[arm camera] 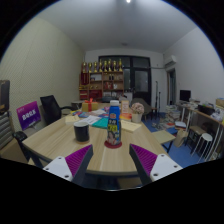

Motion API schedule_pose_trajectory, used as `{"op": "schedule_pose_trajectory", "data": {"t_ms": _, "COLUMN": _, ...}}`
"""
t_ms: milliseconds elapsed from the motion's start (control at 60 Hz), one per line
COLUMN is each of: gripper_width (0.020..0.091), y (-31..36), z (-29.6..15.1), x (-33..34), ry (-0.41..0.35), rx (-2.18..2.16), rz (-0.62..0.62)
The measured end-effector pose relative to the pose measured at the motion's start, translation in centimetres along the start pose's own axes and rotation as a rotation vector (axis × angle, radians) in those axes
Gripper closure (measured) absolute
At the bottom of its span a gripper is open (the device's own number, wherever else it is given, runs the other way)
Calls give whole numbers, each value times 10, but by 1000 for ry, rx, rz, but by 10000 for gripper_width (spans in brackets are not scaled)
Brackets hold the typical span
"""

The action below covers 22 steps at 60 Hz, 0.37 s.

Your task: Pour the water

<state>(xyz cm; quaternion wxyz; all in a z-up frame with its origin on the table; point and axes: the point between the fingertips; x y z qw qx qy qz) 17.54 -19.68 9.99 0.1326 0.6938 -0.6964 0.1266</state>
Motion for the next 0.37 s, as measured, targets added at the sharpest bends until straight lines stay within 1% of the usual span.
{"op": "schedule_pose_trajectory", "data": {"t_ms": 33, "gripper_width": 266, "y": 1, "z": 8, "x": 16, "ry": 8, "rx": -7, "rz": -11}}
{"op": "schedule_pose_trajectory", "data": {"t_ms": 50, "gripper_width": 266, "y": 9, "z": 9, "x": 12, "ry": 12, "rx": -10, "rz": -14}}
{"op": "schedule_pose_trajectory", "data": {"t_ms": 83, "gripper_width": 266, "y": 8, "z": 16, "x": 33, "ry": 16, "rx": -12, "rz": -30}}
{"op": "schedule_pose_trajectory", "data": {"t_ms": 167, "gripper_width": 270, "y": 7, "z": 25, "x": 65, "ry": 12, "rx": -12, "rz": -40}}
{"op": "schedule_pose_trajectory", "data": {"t_ms": 367, "gripper_width": 268, "y": -3, "z": 25, "x": 109, "ry": -37, "rx": -6, "rz": 6}}
Point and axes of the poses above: the point between the fingertips, and its own axes, seen from behind it with the camera up: y to the left, z down, x backward, against the way the camera looks, and after that the axes turned 11 degrees about y, right-handed
